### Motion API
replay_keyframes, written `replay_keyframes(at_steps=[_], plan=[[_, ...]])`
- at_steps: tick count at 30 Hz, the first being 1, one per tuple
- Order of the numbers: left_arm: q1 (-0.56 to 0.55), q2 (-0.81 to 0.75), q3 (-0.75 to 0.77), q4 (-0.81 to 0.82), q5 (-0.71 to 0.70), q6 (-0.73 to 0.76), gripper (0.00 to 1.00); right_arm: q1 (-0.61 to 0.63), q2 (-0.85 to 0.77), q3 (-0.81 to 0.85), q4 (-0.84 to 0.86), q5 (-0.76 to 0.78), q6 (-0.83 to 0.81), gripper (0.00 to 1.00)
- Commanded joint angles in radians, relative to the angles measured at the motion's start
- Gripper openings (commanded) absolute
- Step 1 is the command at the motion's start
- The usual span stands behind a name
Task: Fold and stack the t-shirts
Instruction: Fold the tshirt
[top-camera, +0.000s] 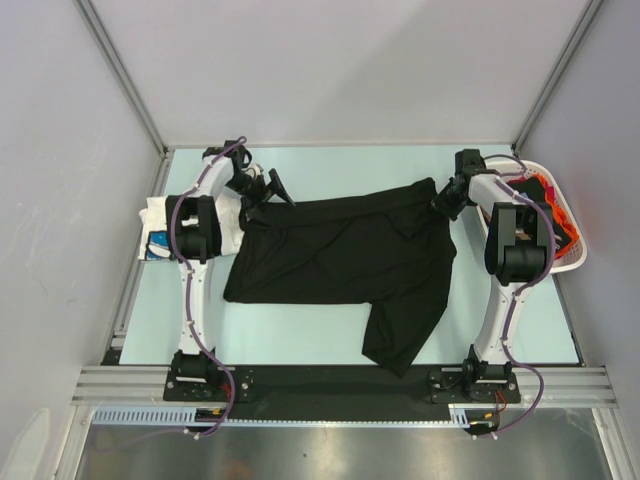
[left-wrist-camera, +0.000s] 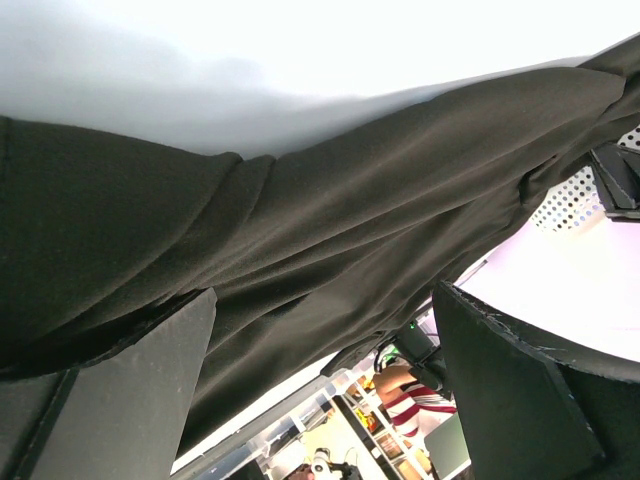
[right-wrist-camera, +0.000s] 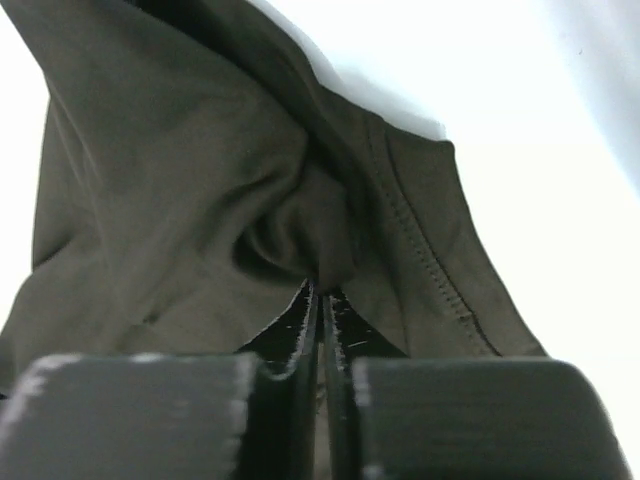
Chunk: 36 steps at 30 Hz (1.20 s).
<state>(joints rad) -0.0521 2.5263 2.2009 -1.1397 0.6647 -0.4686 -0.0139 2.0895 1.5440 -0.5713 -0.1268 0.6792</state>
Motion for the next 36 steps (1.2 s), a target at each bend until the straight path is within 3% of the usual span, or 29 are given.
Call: replay_keyframes(at_steps=[1, 11, 23, 36], plan=[[0.008, 0.002, -0.027, -0.049, -0.135, 0.056, 1.0, 0.003, -0.002, 0.074, -0.004, 0.009, 0.003, 0.0], [0.003, -0.015, -0.055, -0.049, -0.172, 0.058, 1.0, 0.04, -0.017, 0.176, -0.186, 0.125, -0.017, 0.0], [-0.002, -0.008, -0.053, -0.045, -0.172, 0.058, 1.0, 0.043, -0.118, 0.018, -0.286, 0.191, 0.0, 0.0], [-0.002, -0.008, -0.058, -0.046, -0.178, 0.064, 1.0, 0.04, -0.161, -0.005, -0.343, 0.231, 0.011, 0.0]])
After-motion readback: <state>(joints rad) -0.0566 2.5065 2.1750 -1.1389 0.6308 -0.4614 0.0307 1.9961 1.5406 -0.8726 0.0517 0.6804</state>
